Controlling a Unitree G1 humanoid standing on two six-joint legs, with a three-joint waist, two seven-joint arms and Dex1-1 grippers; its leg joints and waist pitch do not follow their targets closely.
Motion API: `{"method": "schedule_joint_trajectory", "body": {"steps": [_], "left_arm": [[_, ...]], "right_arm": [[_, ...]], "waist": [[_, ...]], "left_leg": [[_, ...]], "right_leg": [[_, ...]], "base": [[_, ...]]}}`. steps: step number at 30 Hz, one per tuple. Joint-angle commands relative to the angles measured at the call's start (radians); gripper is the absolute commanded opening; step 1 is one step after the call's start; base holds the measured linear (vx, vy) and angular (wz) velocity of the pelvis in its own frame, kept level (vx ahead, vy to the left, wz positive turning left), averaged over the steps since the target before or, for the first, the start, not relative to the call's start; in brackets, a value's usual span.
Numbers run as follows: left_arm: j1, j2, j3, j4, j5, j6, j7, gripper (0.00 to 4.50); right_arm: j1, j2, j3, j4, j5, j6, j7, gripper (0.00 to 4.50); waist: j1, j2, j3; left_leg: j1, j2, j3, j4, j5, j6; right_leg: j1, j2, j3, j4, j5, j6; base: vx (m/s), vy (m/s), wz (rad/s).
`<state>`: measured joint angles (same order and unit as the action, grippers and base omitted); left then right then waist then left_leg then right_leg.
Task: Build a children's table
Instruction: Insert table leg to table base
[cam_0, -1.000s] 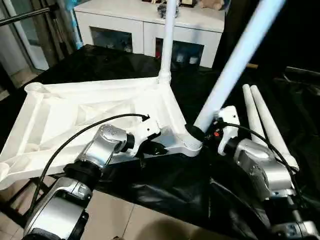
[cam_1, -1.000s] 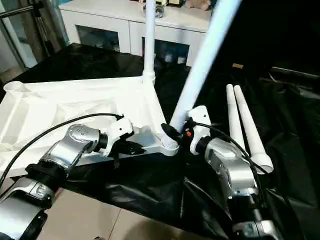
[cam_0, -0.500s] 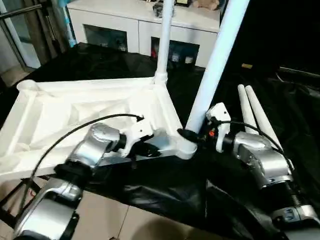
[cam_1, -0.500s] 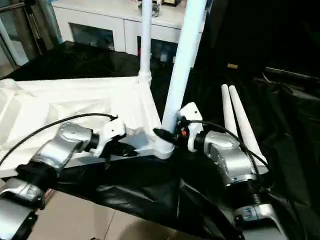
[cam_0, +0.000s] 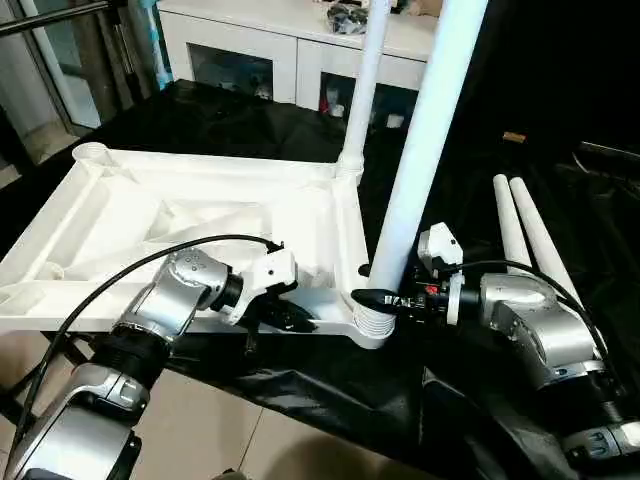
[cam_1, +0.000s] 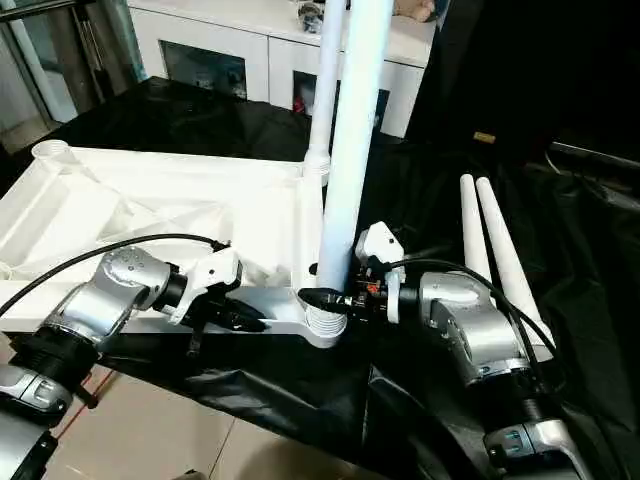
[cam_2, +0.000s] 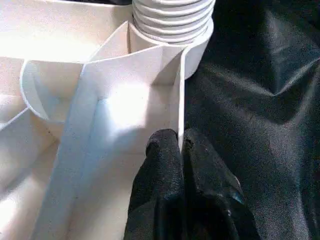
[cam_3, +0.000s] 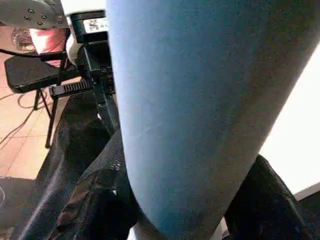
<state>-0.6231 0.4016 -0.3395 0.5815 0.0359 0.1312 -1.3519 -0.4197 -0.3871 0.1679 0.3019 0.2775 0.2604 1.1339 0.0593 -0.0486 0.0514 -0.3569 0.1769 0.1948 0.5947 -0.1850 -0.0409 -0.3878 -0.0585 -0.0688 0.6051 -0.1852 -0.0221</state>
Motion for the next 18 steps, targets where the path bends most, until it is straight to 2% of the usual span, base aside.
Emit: {"method": "schedule_joint_trajectory", "body": {"steps": [1, 3, 9, 10, 11, 15, 18], "left_arm": [[-0.037, -0.036, 0.021, -0.058, -0.032, -0.025, 0.026, 0.00], [-0.059, -0.068, 0.042, -0.031, -0.030, -0.011, 0.098, 0.00], [-0.065, -0.073, 0.043, -0.029, -0.029, -0.007, 0.103, 0.00], [-0.067, -0.071, 0.043, -0.025, -0.028, -0.009, 0.103, 0.00], [-0.069, -0.070, 0.042, -0.021, -0.027, -0.011, 0.102, 0.00], [-0.071, -0.068, 0.043, -0.009, -0.024, -0.016, 0.114, 0.00], [-0.071, -0.067, 0.045, -0.004, -0.024, -0.017, 0.120, 0.00]], "right_arm": [[0.044, 0.005, 0.060, 0.048, -0.041, 0.025, -0.005, 1.87], [0.043, 0.040, 0.028, 0.072, -0.046, 0.010, -0.092, 1.87], [0.072, 0.050, 0.021, 0.036, -0.040, 0.017, -0.104, 1.87], [0.079, 0.049, 0.020, 0.028, -0.039, 0.019, -0.104, 1.87], [0.084, 0.046, 0.019, 0.023, -0.038, 0.019, -0.103, 1.87], [0.095, 0.039, 0.014, 0.018, -0.036, 0.015, -0.107, 1.87], [0.099, 0.036, 0.008, 0.019, -0.035, 0.014, -0.114, 1.87]], "waist": [[-0.001, 0.009, -0.052], [-0.002, 0.010, -0.051], [-0.002, 0.009, -0.048], [-0.001, 0.016, -0.048], [-0.002, 0.017, -0.049], [-0.003, 0.015, -0.050], [-0.002, 0.015, -0.048]], "left_leg": [[0.017, 0.068, -0.035, -0.078, -0.292, -0.002], [0.019, 0.068, -0.036, -0.078, -0.307, -0.011], [0.018, 0.065, -0.038, -0.080, -0.319, -0.005], [0.019, 0.067, -0.039, -0.081, -0.318, -0.006], [0.019, 0.067, -0.039, -0.082, -0.319, -0.007], [0.018, 0.067, -0.037, -0.082, -0.317, -0.005], [0.019, 0.066, -0.037, -0.081, -0.325, -0.005]], "right_leg": [[0.029, -0.102, 0.061, -0.091, -0.369, -0.188], [0.026, -0.102, 0.060, -0.093, -0.382, -0.190], [0.026, -0.102, 0.060, -0.102, -0.446, -0.156], [0.025, -0.102, 0.060, -0.101, -0.437, -0.156], [0.025, -0.101, 0.061, -0.101, -0.427, -0.158], [0.027, -0.100, 0.061, -0.097, -0.383, -0.176], [0.026, -0.102, 0.061, -0.101, -0.408, -0.174]], "base": [[0.000, 0.000, 0.00], [0.000, 0.000, 0.00], [0.000, 0.000, 0.00], [0.000, 0.000, 0.00], [0.000, 0.000, 0.00], [0.000, 0.000, 0.00], [0.000, 0.000, 0.00]]}}
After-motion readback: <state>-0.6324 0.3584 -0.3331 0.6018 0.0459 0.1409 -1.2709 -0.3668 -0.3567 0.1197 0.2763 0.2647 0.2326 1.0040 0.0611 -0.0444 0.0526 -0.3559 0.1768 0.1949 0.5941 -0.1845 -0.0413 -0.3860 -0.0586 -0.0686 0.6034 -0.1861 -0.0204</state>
